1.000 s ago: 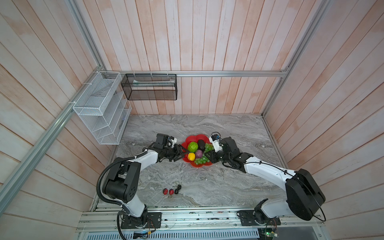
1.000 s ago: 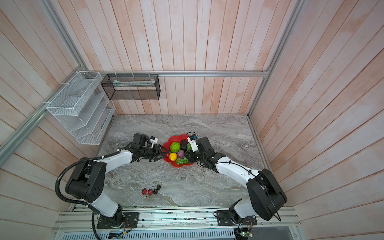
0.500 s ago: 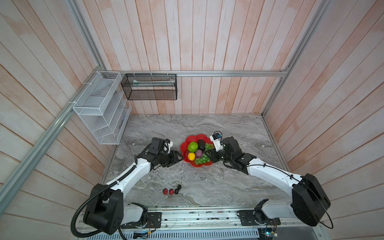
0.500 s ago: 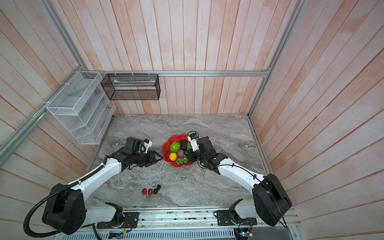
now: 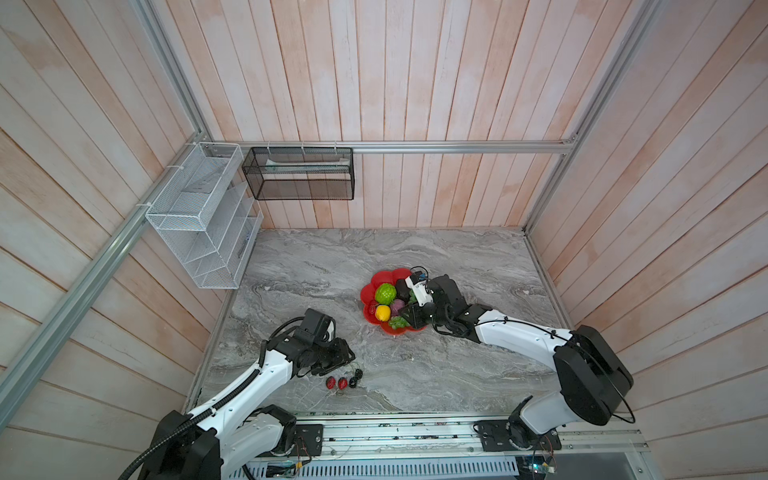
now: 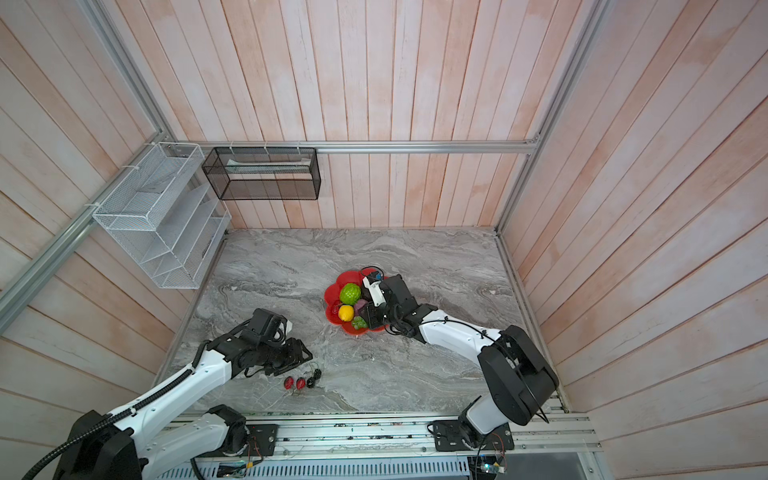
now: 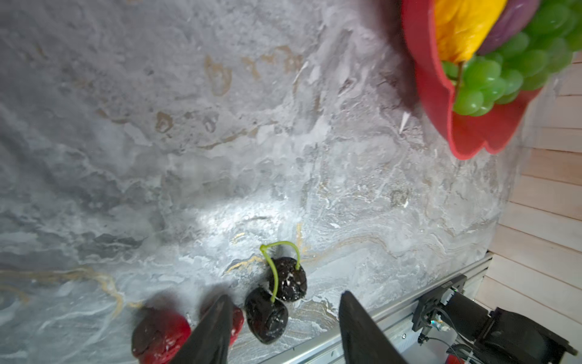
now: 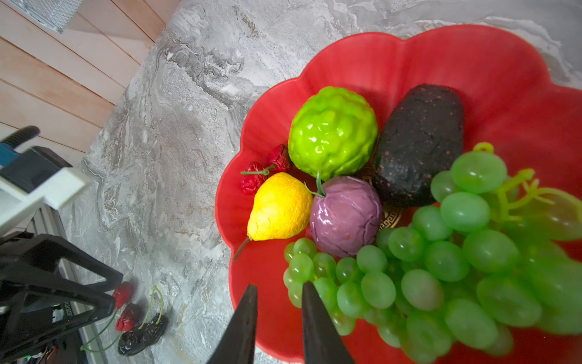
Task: Place and organize the fake fruits in the fruit bowl
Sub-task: 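Move the left gripper back down to the dark cherries on the table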
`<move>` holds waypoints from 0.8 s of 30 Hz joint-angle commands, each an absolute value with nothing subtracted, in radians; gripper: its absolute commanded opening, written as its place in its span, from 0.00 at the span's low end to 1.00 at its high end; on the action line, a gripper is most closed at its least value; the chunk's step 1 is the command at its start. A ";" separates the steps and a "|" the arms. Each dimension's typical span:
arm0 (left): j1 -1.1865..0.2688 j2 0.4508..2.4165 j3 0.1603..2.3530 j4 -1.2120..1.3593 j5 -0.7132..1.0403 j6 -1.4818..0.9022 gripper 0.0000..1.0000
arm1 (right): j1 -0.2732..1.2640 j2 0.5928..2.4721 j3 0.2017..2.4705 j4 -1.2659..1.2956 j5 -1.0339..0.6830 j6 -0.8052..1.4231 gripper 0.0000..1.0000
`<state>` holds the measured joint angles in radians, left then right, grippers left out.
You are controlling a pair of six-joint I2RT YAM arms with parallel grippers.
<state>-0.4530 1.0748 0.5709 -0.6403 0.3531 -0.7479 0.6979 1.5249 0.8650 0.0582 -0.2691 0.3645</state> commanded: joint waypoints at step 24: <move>-0.540 1.324 0.603 -0.519 0.274 -0.763 0.56 | 0.704 1.528 0.835 0.124 -0.294 0.372 0.26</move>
<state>-0.5335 1.2968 0.5861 -0.5400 0.3042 -0.7853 0.6979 1.5410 0.8513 0.1059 -0.2966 0.3676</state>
